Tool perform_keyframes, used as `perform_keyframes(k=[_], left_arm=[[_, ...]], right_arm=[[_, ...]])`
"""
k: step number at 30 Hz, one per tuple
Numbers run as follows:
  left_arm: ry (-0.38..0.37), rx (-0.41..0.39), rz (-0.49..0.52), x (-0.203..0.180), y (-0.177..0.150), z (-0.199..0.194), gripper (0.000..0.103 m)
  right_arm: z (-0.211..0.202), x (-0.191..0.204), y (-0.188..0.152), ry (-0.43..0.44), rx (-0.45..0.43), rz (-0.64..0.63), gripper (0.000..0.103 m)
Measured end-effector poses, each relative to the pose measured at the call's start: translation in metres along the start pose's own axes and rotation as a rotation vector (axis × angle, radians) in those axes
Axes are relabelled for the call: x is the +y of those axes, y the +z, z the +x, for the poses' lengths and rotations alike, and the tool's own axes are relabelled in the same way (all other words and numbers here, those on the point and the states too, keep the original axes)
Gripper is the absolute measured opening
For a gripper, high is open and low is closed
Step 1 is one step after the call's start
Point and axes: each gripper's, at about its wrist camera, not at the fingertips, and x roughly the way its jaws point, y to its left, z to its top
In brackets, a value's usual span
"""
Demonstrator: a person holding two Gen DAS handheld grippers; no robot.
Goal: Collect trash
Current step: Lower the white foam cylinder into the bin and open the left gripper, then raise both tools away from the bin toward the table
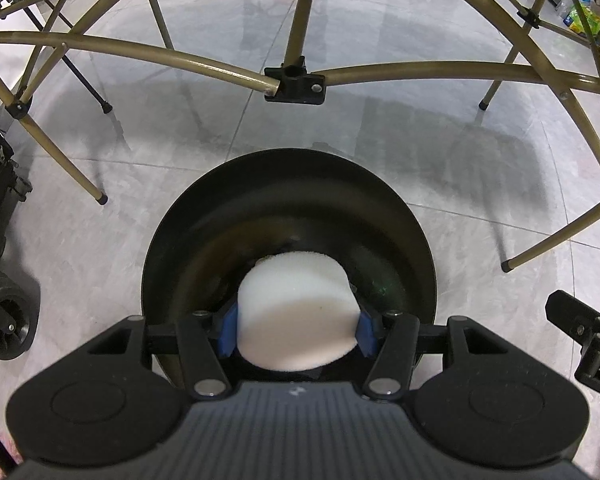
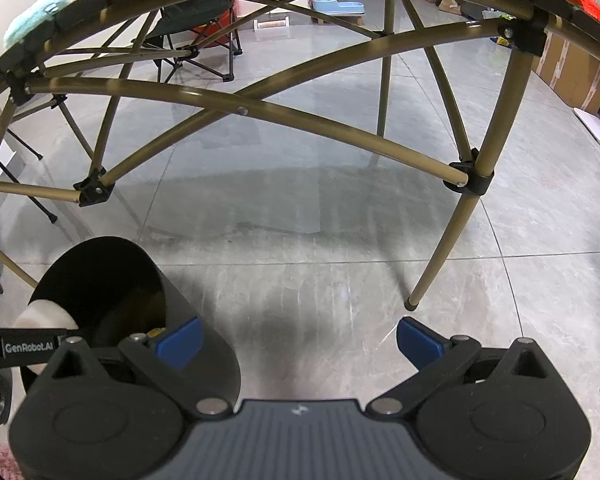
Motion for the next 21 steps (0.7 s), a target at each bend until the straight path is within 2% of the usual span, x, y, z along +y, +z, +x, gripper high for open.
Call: perform_keyframes(k=[7, 8, 9, 11, 21], left_arm=[[0.01, 0.004, -0.009, 0.001, 0.0, -0.002, 0.061], [0.011, 0.002, -0.009, 0.001, 0.0, -0.002, 0.069], [0.013, 0.001, -0.009, 0.0, 0.0, -0.003, 0.086], [0.018, -0.011, -0.01, 0.0, 0.0, -0.005, 0.103], [0.028, -0.023, -0.019, 0.003, 0.001, -0.009, 0.103]], right_arm=[[0.0, -0.001, 0.0, 0.0, 0.0, 0.004, 0.103], [0.0, -0.001, 0.0, 0.0, 0.0, 0.003, 0.103], [0.0, -0.001, 0.0, 0.0, 0.0, 0.003, 0.103], [0.0, -0.001, 0.0, 0.0, -0.001, 0.004, 0.103], [-0.001, 0.0, 0.0, 0.002, 0.001, 0.003, 0.103]])
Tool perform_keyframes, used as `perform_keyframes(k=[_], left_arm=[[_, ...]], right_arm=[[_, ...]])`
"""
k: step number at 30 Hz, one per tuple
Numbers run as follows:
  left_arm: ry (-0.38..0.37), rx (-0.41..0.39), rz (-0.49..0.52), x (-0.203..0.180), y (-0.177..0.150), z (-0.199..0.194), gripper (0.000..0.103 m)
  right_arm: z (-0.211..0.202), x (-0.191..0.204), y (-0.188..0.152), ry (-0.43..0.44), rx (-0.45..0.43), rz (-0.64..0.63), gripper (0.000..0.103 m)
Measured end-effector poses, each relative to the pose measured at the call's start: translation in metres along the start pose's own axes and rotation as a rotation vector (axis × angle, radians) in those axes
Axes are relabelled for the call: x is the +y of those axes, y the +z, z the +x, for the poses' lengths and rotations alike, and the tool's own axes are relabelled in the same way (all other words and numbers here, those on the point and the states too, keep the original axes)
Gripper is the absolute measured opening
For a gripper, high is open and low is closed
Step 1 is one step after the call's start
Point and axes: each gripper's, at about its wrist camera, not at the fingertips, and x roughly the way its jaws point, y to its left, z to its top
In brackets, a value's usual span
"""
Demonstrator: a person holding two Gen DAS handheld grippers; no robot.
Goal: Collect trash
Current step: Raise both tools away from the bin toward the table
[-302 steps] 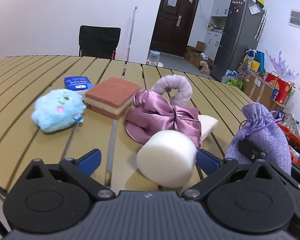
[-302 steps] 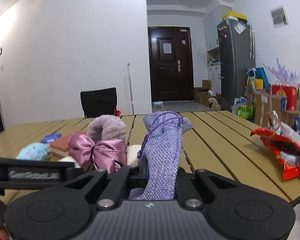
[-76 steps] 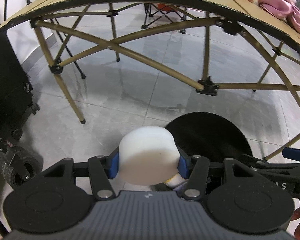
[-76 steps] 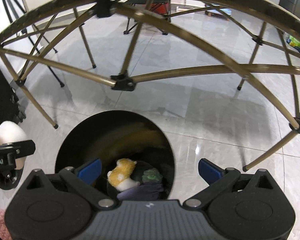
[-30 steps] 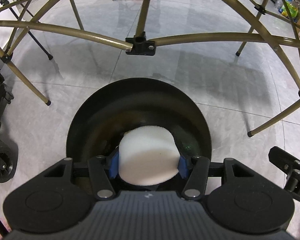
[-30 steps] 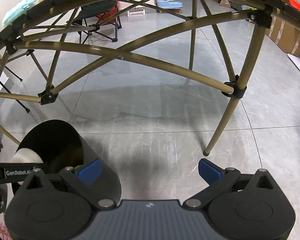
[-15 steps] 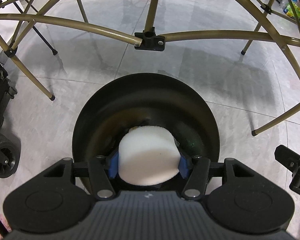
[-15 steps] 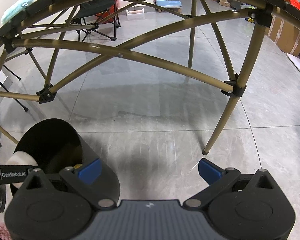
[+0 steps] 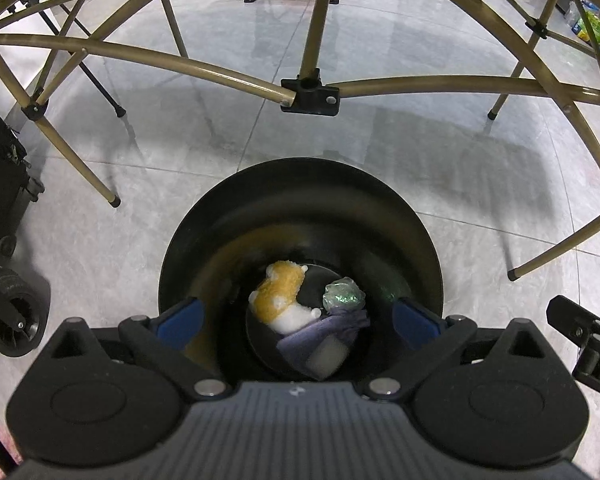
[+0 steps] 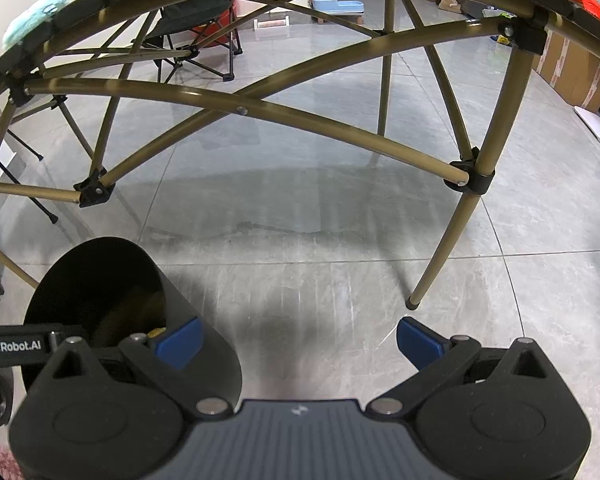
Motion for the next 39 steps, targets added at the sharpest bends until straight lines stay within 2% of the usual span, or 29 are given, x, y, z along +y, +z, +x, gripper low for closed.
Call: perform_keyframes(k=[9, 13, 18, 30, 34, 39], left_arm=[[-0.013, -0.032, -0.009, 0.005, 0.0, -0.01, 0.103], [-0.028, -0.089, -0.01, 0.008, 0.001, -0.026, 0.103], [-0.061, -0.206, -0.006, 0.014, -0.002, -0.056, 0.103], [-0.125, -0.526, -0.001, 0.032, -0.005, -0.141, 0.103], [-0.133, -0.582, -0.021, 0.037, -0.002, -0.158, 0.103], [-0.109, -0.657, -0.031, 0.045, 0.004, -0.178, 0.103]], right_arm=[[-0.004, 0.001, 0.001, 0.004, -0.01, 0.001, 0.103], [-0.014, 0.002, 0.002, 0.02, -0.035, 0.001, 0.103], [-0.032, 0.003, 0.003, 0.043, -0.082, 0.002, 0.103], [-0.096, 0.018, 0.008, 0.104, -0.304, -0.023, 0.103], [-0.118, 0.025, 0.012, 0.131, -0.386, -0.021, 0.103], [-0.138, 0.032, 0.02, 0.145, -0.495, -0.013, 0.103]])
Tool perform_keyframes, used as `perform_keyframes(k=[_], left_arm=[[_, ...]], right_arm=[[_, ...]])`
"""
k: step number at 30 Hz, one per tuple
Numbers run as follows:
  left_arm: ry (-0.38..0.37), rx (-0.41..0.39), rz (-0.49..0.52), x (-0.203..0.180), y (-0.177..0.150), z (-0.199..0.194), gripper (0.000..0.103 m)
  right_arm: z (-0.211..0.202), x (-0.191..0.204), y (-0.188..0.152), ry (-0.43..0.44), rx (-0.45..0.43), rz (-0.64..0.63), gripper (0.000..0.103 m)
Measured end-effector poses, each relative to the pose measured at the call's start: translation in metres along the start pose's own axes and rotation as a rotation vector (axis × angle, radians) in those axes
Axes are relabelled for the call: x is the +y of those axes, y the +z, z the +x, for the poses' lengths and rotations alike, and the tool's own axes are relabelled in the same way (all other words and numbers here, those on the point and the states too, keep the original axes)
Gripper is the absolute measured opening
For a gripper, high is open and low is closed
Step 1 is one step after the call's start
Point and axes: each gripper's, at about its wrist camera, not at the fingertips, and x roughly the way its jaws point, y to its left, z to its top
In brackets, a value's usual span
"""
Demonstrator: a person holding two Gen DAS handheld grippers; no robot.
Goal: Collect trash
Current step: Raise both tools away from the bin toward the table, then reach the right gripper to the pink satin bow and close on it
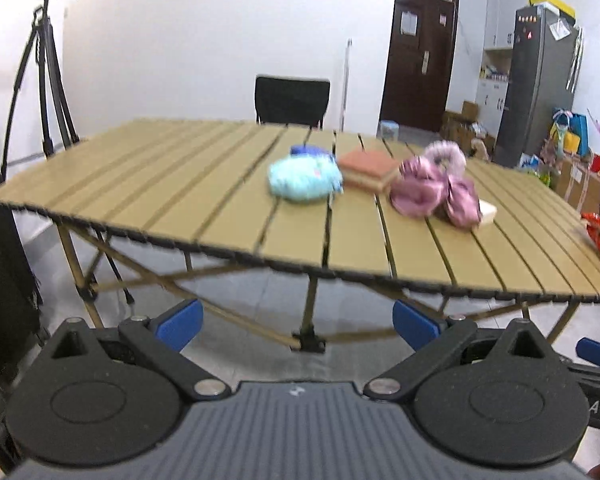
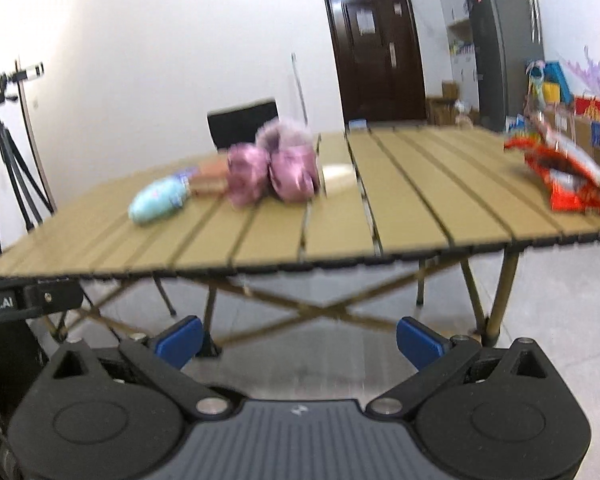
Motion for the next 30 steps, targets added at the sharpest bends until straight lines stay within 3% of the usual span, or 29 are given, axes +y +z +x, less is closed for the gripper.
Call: perform_keyframes(k=[7, 18, 30], left_arm=[[0.023, -0.064, -0.006, 0.013, 0.023, -0.001, 0.103], [0.05, -0.107, -0.035, 0.033, 0.058, 0.027, 0.103], [0.064, -0.099, -0.026, 0.036, 0.082, 0.071, 0.103]], right_arm=[[-0.003, 0.017, 0.021, 0.01, -0.121, -0.025, 0.103], [0.033, 0.047, 0.048, -0.039, -0.227, -0.144, 0.103], [0.109, 0.057, 0.083, -0.081, -0.258, -0.152, 0.103]])
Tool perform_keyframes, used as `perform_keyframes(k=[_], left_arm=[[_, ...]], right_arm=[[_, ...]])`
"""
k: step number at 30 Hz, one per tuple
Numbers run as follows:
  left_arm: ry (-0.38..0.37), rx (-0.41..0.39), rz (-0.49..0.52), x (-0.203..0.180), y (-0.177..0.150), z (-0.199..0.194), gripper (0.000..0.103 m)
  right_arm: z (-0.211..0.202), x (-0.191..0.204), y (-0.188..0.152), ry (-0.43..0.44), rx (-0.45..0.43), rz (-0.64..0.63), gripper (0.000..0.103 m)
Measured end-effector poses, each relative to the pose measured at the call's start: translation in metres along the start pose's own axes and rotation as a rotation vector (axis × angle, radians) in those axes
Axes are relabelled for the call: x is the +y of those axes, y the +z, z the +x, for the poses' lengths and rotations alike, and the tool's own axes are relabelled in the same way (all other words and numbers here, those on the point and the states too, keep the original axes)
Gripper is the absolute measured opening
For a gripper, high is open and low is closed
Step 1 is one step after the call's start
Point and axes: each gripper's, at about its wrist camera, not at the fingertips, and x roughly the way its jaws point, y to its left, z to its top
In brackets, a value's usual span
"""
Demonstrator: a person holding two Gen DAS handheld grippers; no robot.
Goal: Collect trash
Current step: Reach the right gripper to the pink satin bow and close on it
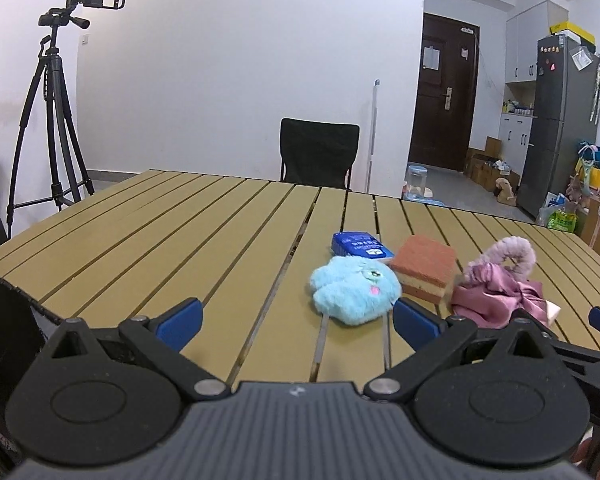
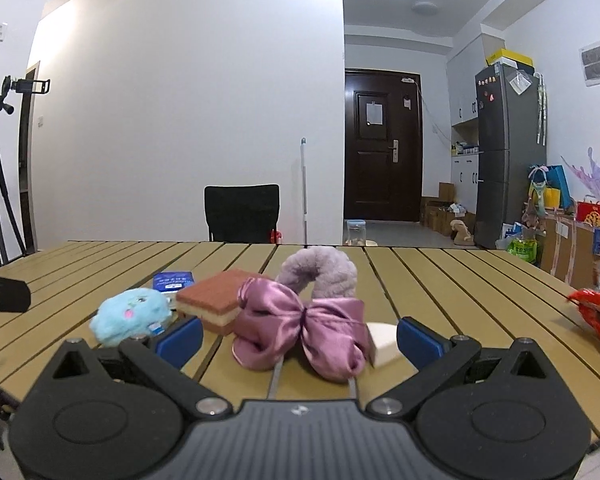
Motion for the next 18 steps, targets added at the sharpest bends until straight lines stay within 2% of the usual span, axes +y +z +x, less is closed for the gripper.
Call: perform_keyframes(k=[6, 10, 14, 16, 18], left_arm=[[0.01, 0.008, -0.008, 0.001, 0.008, 0.019, 0.103], [0.018, 0.007, 0.001, 0.002, 0.012, 0.028, 0.103], [0.023, 0.03, -0.01, 0.006, 0.012, 0.037, 0.103], [0.028, 0.036, -0.007, 0.006, 0.01, 0.039, 0.103], [0.033, 0.041, -0.007, 0.007, 0.01, 0.04, 0.103]], right_arm=[[0.034, 0.012, 0.008, -0.038, 0.019, -0.023, 0.103], [0.06, 0.015, 0.015, -0.127, 0.099, -0.009, 0.103], [0.086, 0.008, 0.021, -0.105, 0.197, 0.066, 0.103], [0.096, 0.007, 0.021, -0.1, 0.233, 0.069, 0.1], [0.102, 0.007, 0.02, -0.11, 0.251, 0.059, 0.092]])
